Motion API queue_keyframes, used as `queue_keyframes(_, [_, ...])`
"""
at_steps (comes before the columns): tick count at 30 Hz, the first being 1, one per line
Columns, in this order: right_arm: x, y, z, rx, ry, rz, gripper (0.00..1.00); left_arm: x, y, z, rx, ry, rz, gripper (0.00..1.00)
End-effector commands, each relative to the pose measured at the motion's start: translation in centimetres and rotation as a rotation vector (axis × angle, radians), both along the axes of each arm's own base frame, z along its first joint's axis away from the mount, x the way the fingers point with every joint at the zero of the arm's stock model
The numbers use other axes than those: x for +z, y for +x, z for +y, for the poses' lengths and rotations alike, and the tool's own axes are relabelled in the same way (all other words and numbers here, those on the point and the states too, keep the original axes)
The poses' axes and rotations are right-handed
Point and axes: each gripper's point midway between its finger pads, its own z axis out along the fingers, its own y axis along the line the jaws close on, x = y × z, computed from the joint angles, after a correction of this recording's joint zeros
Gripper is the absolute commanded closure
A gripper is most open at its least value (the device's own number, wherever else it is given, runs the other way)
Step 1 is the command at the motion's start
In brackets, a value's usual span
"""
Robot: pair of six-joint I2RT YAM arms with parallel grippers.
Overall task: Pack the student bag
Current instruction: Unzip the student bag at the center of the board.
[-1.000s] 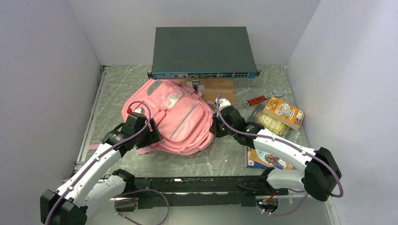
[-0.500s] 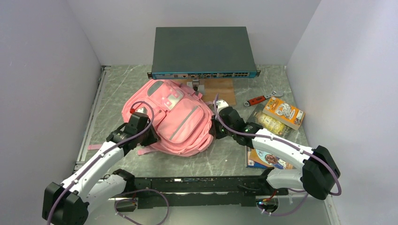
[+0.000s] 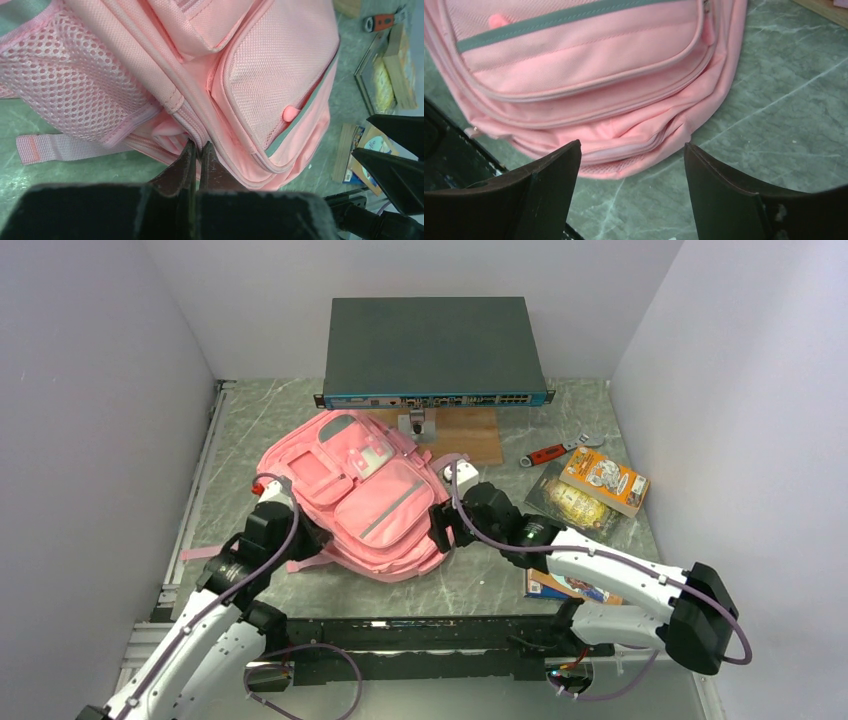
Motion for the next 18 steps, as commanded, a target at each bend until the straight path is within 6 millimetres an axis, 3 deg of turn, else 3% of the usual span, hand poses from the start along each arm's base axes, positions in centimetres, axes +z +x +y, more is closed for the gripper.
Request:
queue_keyframes(1, [1.8, 2.3, 1.1, -0.122, 0.174, 0.005, 0.20, 3.5, 1.2, 1.0, 0.073, -0.040, -0.163, 1.00])
queue_keyframes(4, [1.3, 3.6, 0.9, -0.294, 0.296, 0.112, 0.16, 3.6, 0.9, 1.5, 0.096, -0.047, -0.185, 1.00])
queue_keyframes(8, [-0.8, 4.2, 1.0, -0.393, 0.425, 0.242, 0.14, 2.4, 0.3, 1.8, 0.103, -0.023, -0.125, 0.96])
queue_keyframes(11, [-2.0, 3.8, 1.6, -0.369, 0.455, 0.285, 0.14, 2.3, -0.3, 2.6, 0.114, 0.035, -0.060, 0.41])
queue_keyframes(12, [-2.4, 3.6, 1.7, -0.353, 0.458, 0.290, 0.15, 2.5, -0.5, 3.0, 0.114, 0.062, -0.058, 0.18])
queue_keyframes(13, [-2.8, 3.2, 2.0, -0.327, 0.463, 0.301, 0.16, 2.7, -0.6, 3.1, 0.102, 0.081, -0.062, 0.07])
queue_keyframes(14, [-3.1, 2.8, 2.1, -0.313, 0.469, 0.312, 0.17, 3.1, -0.6, 3.1, 0.086, 0.092, -0.075, 0.01])
queue_keyframes(18, [-4.1, 1.4, 2.2, -0.267, 0.507, 0.338, 0.27, 5.2, -0.3, 0.6, -0.085, 0.071, -0.142, 0.00])
